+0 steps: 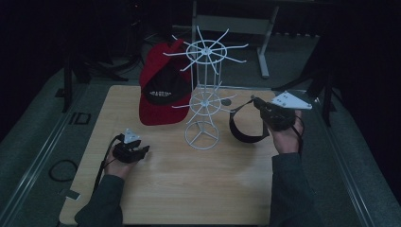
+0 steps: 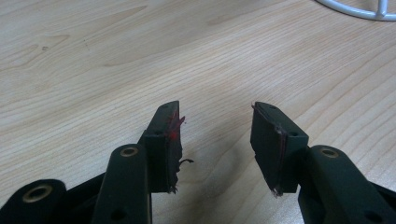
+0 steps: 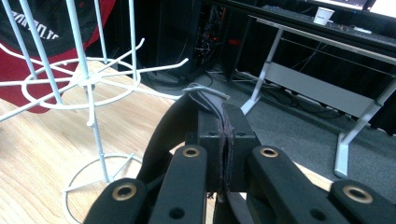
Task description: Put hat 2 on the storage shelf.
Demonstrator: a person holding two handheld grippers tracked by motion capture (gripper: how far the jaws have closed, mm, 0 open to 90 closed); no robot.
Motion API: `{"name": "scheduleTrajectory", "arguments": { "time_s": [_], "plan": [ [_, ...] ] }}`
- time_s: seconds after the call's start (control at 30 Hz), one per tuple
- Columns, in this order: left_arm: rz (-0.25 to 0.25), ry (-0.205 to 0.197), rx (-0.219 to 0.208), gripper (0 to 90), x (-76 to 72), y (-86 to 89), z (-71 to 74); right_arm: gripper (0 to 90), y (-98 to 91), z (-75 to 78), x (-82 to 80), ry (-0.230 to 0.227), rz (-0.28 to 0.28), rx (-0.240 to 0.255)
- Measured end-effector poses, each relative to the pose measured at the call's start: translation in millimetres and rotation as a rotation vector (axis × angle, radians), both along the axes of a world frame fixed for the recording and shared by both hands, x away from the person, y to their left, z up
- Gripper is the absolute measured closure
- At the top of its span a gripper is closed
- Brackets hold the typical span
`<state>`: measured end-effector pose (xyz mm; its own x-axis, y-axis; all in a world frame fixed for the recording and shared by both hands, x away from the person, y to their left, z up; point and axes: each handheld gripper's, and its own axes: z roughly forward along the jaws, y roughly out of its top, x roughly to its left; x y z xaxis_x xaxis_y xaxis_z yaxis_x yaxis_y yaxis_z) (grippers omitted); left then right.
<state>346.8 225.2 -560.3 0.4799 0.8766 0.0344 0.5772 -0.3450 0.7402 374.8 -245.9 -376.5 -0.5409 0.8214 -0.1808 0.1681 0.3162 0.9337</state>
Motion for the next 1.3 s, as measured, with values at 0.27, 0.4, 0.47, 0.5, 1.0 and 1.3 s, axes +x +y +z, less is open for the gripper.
{"name": "scheduleTrajectory", "arguments": {
  "time_s": [0.27,0.4,0.47,0.5,1.0,1.3],
  "plan": [
    [-0.001,-0.001,0.0,53.4,-0.1,-0.2,0.1,87.7,-1.1,0.4,-2.9,-0.003,0.013,0.015],
    [0.0,-0.002,0.002,53.4,0.1,0.2,0.3,87.7,-2.8,0.6,-7.5,-0.016,0.022,0.04],
    [-0.001,-0.002,0.001,53.4,-0.1,-0.1,0.2,87.7,-2.9,1.3,-9.8,-0.019,0.03,0.048],
    [-0.001,-0.002,0.001,53.4,-0.2,-0.1,0.3,87.7,-2.7,1.8,-10.7,-0.021,0.031,0.048],
    [0.001,0.0,-0.001,53.4,-0.1,-0.1,-0.2,87.7,-6.6,12.2,-17.6,-0.028,0.066,0.08],
    [0.001,0.002,0.001,53.4,0.2,-1.0,-0.9,87.7,-8.2,20.8,-25.0,-0.038,0.102,0.094]
  ]
}}
